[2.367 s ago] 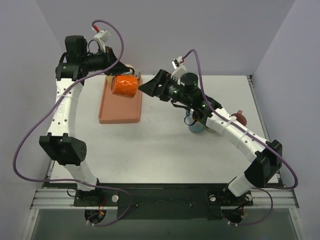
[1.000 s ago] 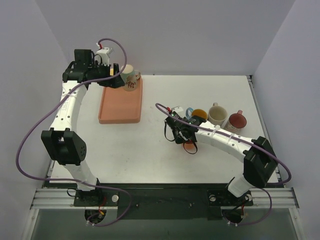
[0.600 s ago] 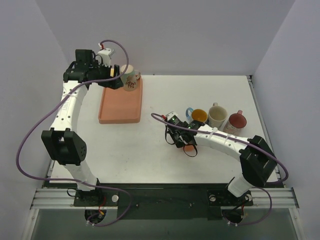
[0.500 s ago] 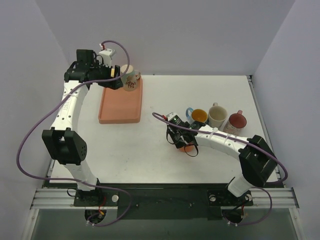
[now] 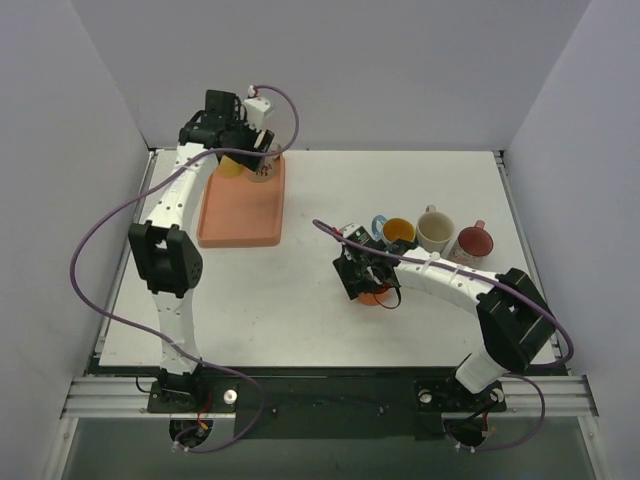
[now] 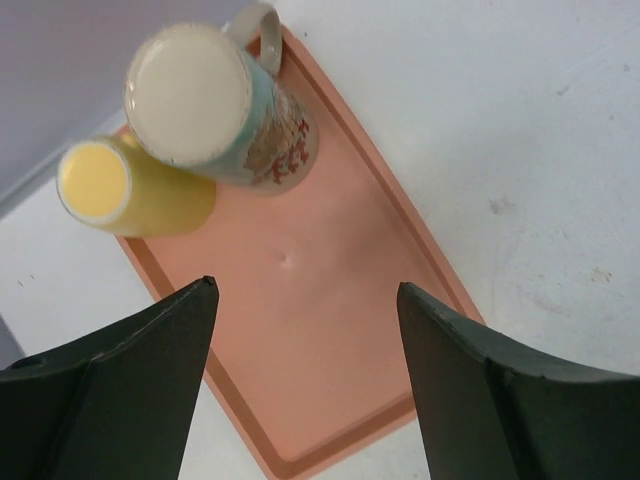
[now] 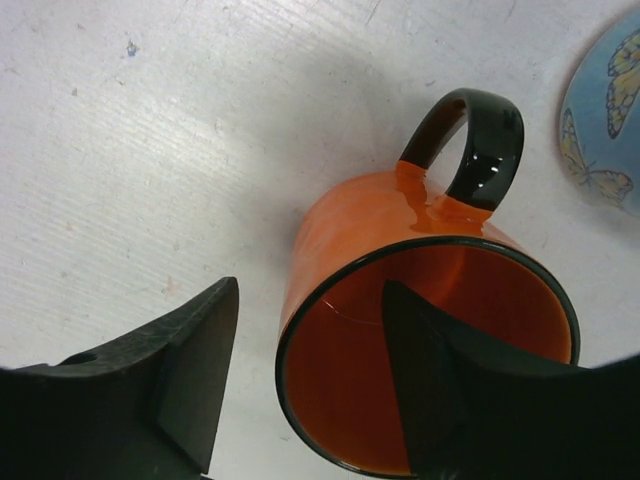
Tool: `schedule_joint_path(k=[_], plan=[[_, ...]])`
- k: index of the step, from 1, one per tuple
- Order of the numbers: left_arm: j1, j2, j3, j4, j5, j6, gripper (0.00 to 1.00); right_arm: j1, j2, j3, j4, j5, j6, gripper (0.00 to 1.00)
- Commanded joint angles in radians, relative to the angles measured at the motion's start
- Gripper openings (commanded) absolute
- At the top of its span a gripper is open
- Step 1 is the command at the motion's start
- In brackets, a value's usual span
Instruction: Turn the mug right side up
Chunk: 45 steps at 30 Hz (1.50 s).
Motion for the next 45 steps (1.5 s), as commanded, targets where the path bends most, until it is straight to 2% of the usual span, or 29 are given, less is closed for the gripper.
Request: schedule_joint_path(k=[1, 4, 6, 8, 10, 11, 12, 14, 15, 18, 20, 26, 32, 35, 42, 44, 45], plan=[[-0.062, 0.076, 0.194, 0.066, -0.108, 0.106, 0.84, 0.018, -0.062, 0.079, -0.130, 0.016, -0.025, 0.58], [-0.095, 0.174, 0.283, 0.150, -0.129, 0.147, 0.85, 0.021, -0.111, 0.130, -0.200, 0.002, -0.021, 0.70], [-0.131, 0.220, 0.265, 0.272, -0.204, 0.222, 0.85, 0.025, -0.128, 0.161, -0.238, -0.009, -0.018, 0.77], [-0.183, 0.272, 0.224, 0.415, -0.299, 0.362, 0.89, 0.026, -0.136, 0.185, -0.272, -0.012, -0.011, 0.90], [-0.205, 0.356, 0.277, 0.506, -0.374, 0.498, 0.94, 0.032, -0.147, 0.199, -0.301, -0.014, 0.004, 0.92], [-0.205, 0.442, 0.323, 0.506, -0.385, 0.561, 0.94, 0.037, -0.159, 0.193, -0.305, -0.014, 0.018, 0.92], [-0.202, 0.484, 0.454, 0.496, -0.401, 0.577, 0.94, 0.040, -0.164, 0.190, -0.305, -0.012, 0.024, 0.93], [-0.190, 0.602, 0.589, 0.500, -0.421, 0.639, 0.94, 0.044, -0.181, 0.179, -0.302, -0.012, 0.035, 0.93], [-0.188, 0.631, 0.596, 0.543, -0.424, 0.696, 0.91, 0.044, -0.190, 0.176, -0.303, -0.012, 0.038, 0.93], [-0.175, 0.589, 0.451, 0.600, -0.392, 0.773, 0.83, 0.044, -0.194, 0.171, -0.302, -0.041, 0.038, 0.93], [-0.170, 0.562, 0.388, 0.597, -0.378, 0.808, 0.82, 0.043, -0.190, 0.173, -0.303, -0.038, 0.039, 0.93], [-0.152, 0.654, 0.473, 0.600, -0.447, 0.925, 0.82, 0.044, -0.174, 0.182, -0.298, -0.055, 0.042, 0.92], [-0.142, 0.688, 0.452, 0.646, -0.436, 1.047, 0.82, 0.044, -0.185, 0.164, -0.294, -0.049, 0.047, 0.92], [-0.130, 0.736, 0.496, 0.631, -0.450, 1.123, 0.82, 0.041, -0.188, 0.162, -0.294, -0.053, 0.045, 0.93], [-0.110, 0.754, 0.454, 0.615, -0.442, 1.173, 0.81, 0.038, -0.181, 0.164, -0.291, -0.055, 0.050, 0.93], [-0.104, 0.777, 0.464, 0.626, -0.456, 1.206, 0.73, 0.037, -0.179, 0.170, -0.291, -0.058, 0.050, 0.92], [-0.102, 0.792, 0.472, 0.633, -0.459, 1.228, 0.62, 0.037, -0.181, 0.173, -0.292, -0.061, 0.050, 0.92]])
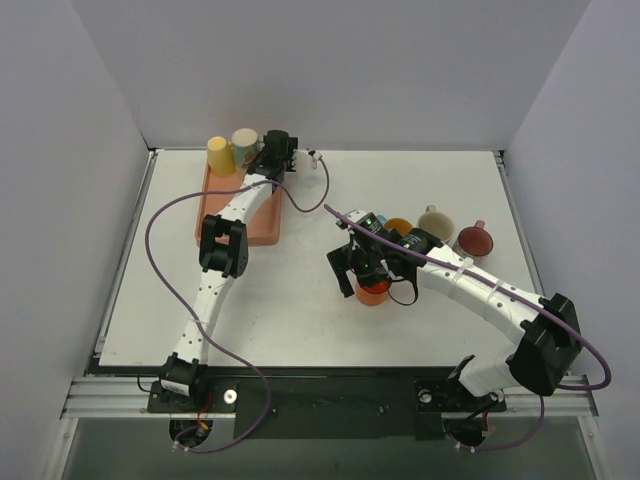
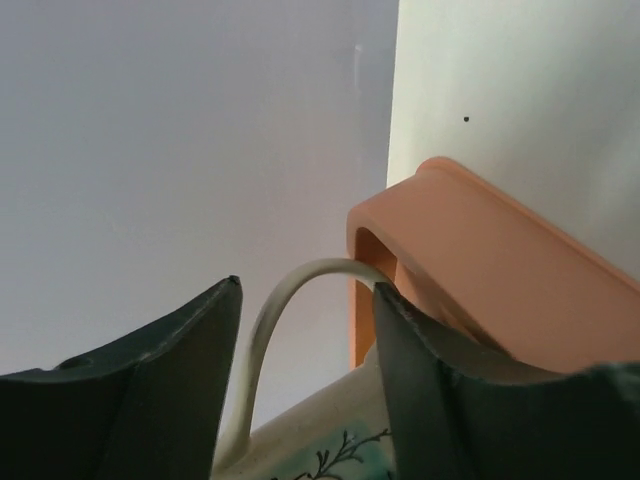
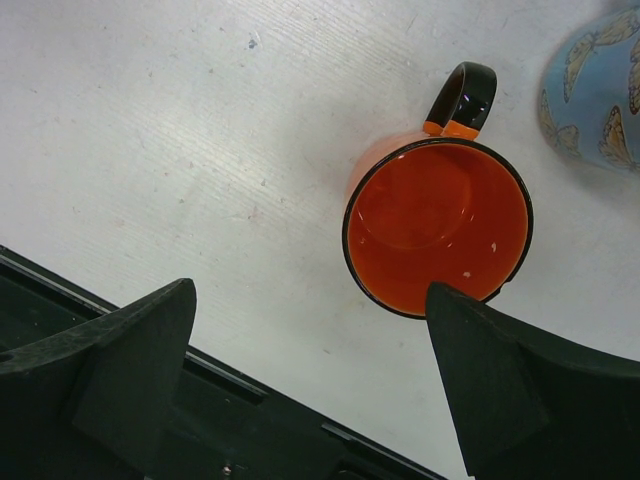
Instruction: Turn the mug right side up
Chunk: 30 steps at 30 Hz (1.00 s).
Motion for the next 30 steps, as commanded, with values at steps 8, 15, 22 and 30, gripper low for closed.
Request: schedule_joint_path(k=[8, 15, 22, 30], plan=[[0.038, -0.038, -0.093, 0.107, -0.034, 0.104, 0.00, -0.021, -0.023, 0.005, -0.027, -0.007, 0.013, 0.92], [0.013, -0.250, -0.311, 0.209, 0.002, -0.020, 0.00, -0.026, -0.017, 0.031, -0.027, -0.010, 0.006, 0.92], [-0.001, -0.413, -0.388, 0.069, 0.041, -0.180, 0.00, -0.026, -0.011, 0.061, -0.026, -0.003, -0.001, 0.92], [0.002, -0.490, -0.442, -0.032, 0.106, -0.304, 0.00, -0.026, -0.035, 0.054, -0.016, 0.003, -0.004, 0.92]])
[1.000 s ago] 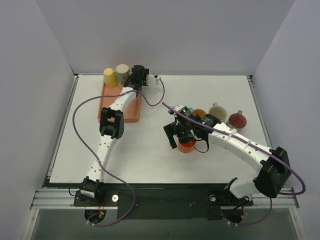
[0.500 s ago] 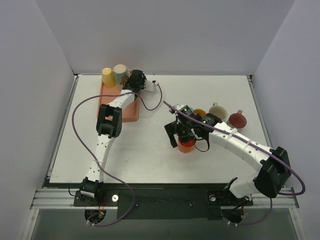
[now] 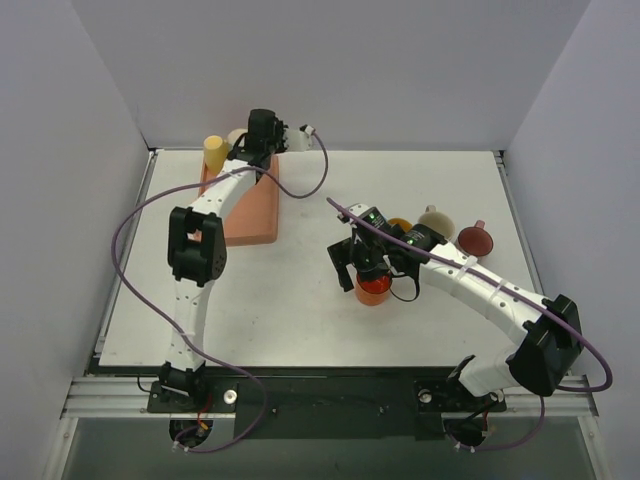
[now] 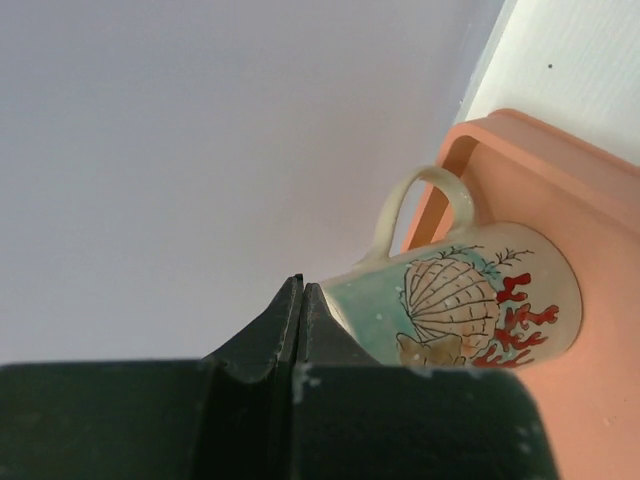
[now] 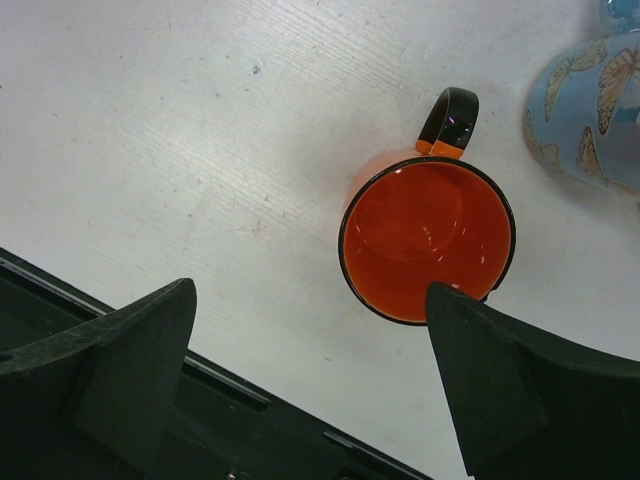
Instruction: Turn the mug right side up
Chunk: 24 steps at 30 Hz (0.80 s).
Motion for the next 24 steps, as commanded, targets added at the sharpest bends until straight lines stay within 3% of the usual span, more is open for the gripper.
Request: schedule_joint_path(k=[1, 3, 4, 5, 6, 8, 11, 14, 16, 18, 24], plan=[[0.004, 0.044, 0.194, -0.135, 0.024, -0.170, 0.00, -0.005, -0.036, 0.021, -0.017, 0.008, 0.001, 0.92], [0.016, 0.109, 0.389, -0.221, 0.033, -0.305, 0.18, -0.003, -0.038, 0.013, -0.015, 0.005, 0.006, 0.92], [0.021, 0.126, 0.442, -0.238, 0.039, -0.387, 0.31, -0.002, -0.041, 0.007, -0.012, 0.004, 0.008, 0.92], [0.029, 0.135, 0.485, -0.237, 0.053, -0.417, 0.37, -0.002, -0.043, 0.004, -0.011, 0.002, 0.011, 0.92], [0.033, 0.135, 0.487, -0.228, 0.061, -0.476, 0.49, -0.002, -0.044, -0.004, -0.008, 0.002, 0.015, 0.92], [0.043, 0.123, 0.468, -0.199, 0.076, -0.546, 0.64, 0.000, -0.047, -0.008, -0.005, 0.001, 0.018, 0.92], [0.084, 0.149, 0.526, -0.226, 0.088, -0.710, 0.80, 0.000, -0.046, -0.010, -0.003, -0.001, 0.023, 0.92], [0.157, 0.153, 0.585, -0.268, 0.207, -1.068, 0.83, 0.001, -0.046, -0.013, 0.005, -0.005, 0.032, 0.92], [0.216, 0.114, 0.530, -0.225, 0.364, -1.273, 0.84, 0.003, -0.038, -0.011, 0.009, -0.011, 0.035, 0.92], [0.263, 0.103, 0.474, -0.153, 0.413, -1.446, 0.85, 0.006, -0.029, -0.007, 0.008, -0.013, 0.035, 0.92], [0.254, 0.138, 0.476, -0.160, 0.374, -1.457, 0.88, 0.010, -0.013, 0.007, 0.008, -0.021, 0.034, 0.92]])
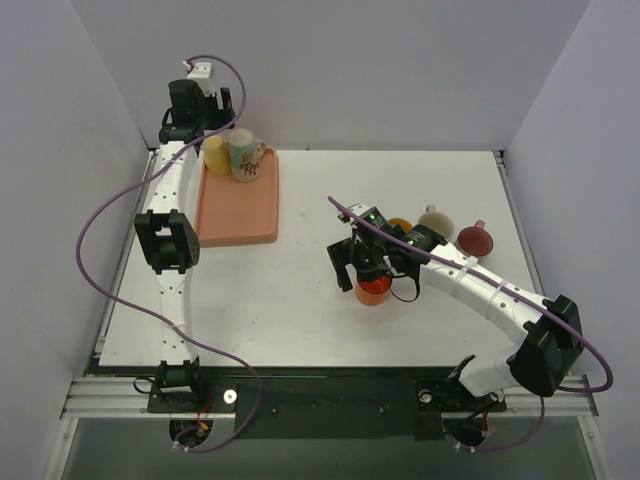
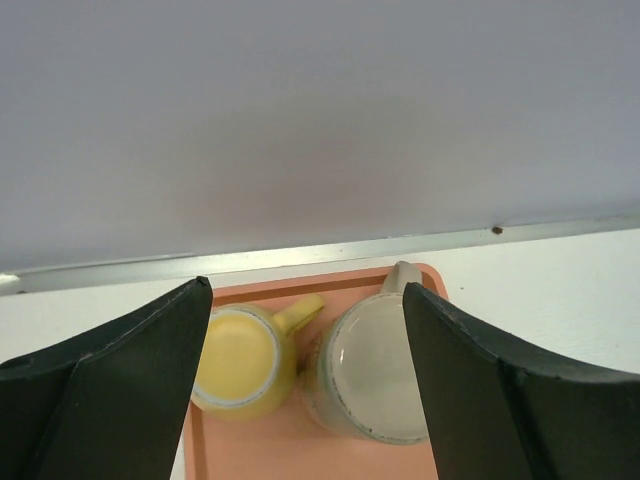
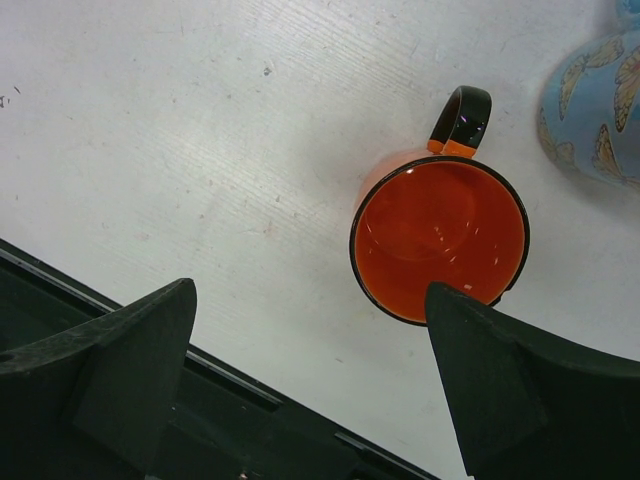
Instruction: Turn the mug right side up
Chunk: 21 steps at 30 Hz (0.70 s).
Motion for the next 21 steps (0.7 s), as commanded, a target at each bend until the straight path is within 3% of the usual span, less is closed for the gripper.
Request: schedule_joint_path(k=[1, 8, 13, 17, 21], plan=[[-0.035, -0.002, 0.004, 0.051, 0.042, -0.175, 0.88, 0.007, -0.006, 0.014, -0.001, -0.007, 0.013, 0.92], [-0.039, 0.024, -0.034, 0.064, 0.089, -0.171, 0.89, 0.009, 0.005, 0.014, -0.001, -0.012, 0.013, 0.91], [-0.049, 0.038, -0.051, 0.062, -0.029, -0.080, 0.89, 0.010, 0.012, 0.020, -0.001, -0.015, 0.013, 0.91], [-0.098, 0.038, -0.056, 0.050, -0.138, 0.084, 0.89, 0.012, 0.020, 0.023, -0.002, -0.024, 0.007, 0.91], [-0.098, 0.050, -0.051, 0.019, -0.146, 0.025, 0.90, 0.010, 0.024, 0.028, -0.002, -0.024, 0.008, 0.91]])
